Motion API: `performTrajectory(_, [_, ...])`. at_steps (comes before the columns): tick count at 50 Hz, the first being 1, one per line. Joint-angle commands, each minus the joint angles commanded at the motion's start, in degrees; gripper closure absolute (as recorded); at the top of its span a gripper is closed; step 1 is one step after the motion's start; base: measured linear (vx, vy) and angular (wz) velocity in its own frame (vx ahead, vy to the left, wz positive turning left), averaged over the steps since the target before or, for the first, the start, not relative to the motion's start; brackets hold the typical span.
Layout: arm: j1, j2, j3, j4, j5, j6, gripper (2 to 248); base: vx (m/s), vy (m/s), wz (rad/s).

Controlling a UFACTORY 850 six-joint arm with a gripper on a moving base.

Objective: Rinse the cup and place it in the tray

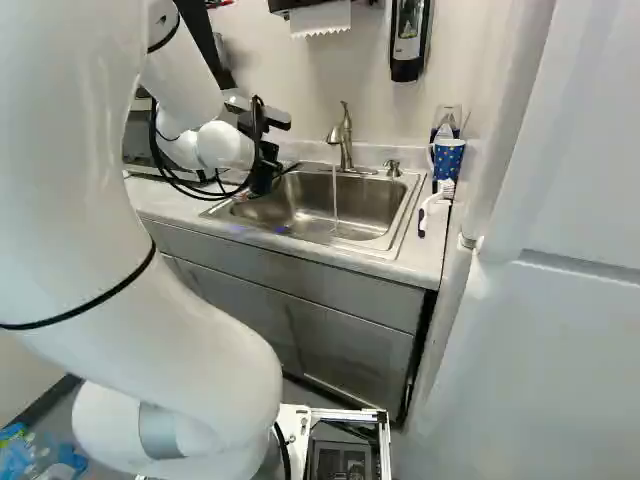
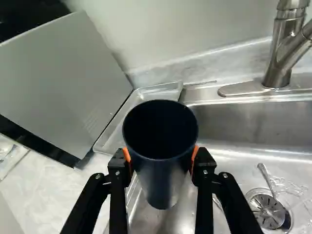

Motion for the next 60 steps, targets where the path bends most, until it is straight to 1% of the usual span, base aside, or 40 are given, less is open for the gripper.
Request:
performTrajectory(31, [0.0, 0.0, 0.0, 0.0, 0.0, -18.66, 125, 0.0, 0.0, 0.0])
performTrajectory(51, [-0.01, -0.01, -0.08, 0.0, 0.0, -18.66, 125, 0.0, 0.0, 0.0])
performTrajectory(60, [-0.18, -1.16, -2.11, 0.0, 0.0, -18.66, 125, 0.0, 0.0, 0.0])
